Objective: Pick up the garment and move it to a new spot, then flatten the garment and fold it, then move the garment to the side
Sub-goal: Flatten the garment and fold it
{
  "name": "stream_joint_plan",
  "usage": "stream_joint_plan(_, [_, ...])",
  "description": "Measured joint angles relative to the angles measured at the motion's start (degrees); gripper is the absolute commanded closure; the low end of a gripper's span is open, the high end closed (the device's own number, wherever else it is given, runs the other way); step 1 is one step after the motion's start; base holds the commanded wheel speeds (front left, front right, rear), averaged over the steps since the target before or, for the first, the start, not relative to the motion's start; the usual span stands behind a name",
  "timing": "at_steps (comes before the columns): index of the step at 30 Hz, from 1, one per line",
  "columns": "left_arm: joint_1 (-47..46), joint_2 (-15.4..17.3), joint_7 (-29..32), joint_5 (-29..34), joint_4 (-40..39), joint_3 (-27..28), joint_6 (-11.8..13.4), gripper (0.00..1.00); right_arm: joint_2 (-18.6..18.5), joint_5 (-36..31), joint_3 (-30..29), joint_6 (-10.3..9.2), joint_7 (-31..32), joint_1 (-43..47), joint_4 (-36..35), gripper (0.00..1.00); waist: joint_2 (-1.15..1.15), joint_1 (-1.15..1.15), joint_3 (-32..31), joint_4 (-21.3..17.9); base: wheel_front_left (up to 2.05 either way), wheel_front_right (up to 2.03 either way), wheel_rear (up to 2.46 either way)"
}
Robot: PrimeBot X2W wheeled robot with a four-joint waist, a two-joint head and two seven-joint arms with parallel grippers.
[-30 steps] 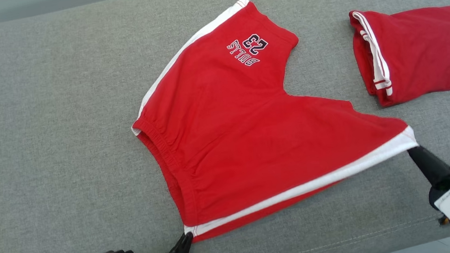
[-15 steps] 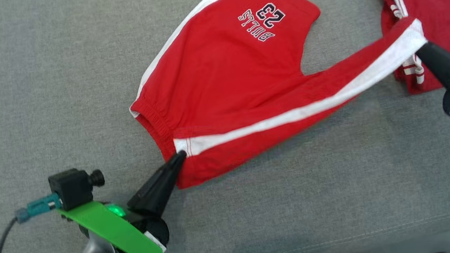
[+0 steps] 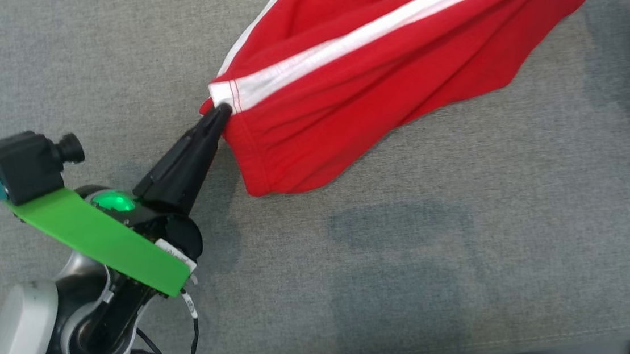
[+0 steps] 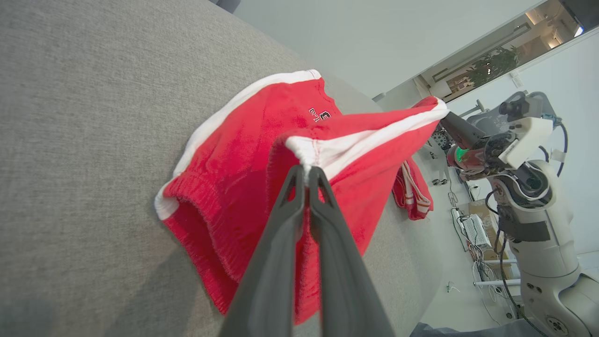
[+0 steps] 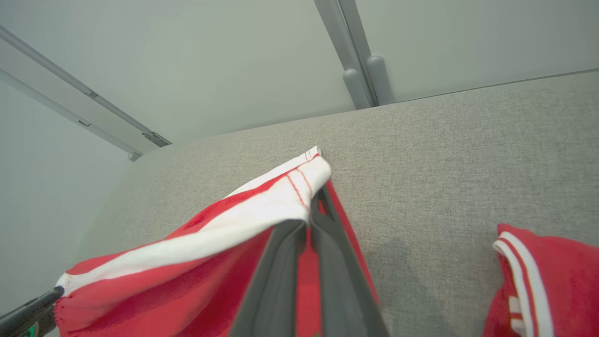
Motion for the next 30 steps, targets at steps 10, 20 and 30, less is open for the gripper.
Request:
stream_joint_plan(10, [-6.01, -2.77, 1.19, -1.64, 2.19, 1.83, 1.19, 1.0, 1.67, -4.44, 4.11, -0.4, 2.96, -8.39, 6.55, 1.0, 0.0, 0.0, 5.72, 6.47, 0.0, 0.0, 0.0])
stream_joint_plan(20, [-8.44, -4.75, 1.83, -2.71, 3.65, 1.36, 1.54, 1.0, 4.63, -7.53, 7.14, -0.41, 3.45, -15.25, 11.2, 1.0, 0.0, 0.0, 7.81, 9.23, 0.0, 0.0, 0.0])
stream_joint_plan(30, [-10.21, -6.45, 1.82, -3.2, 6.22, 1.05, 1.78, 1.0, 4.61, -9.92, 7.67, -0.41, 3.88, -19.39, 16.25, 1.0, 0.0, 0.0, 7.89, 10.2, 0.0, 0.0, 0.0])
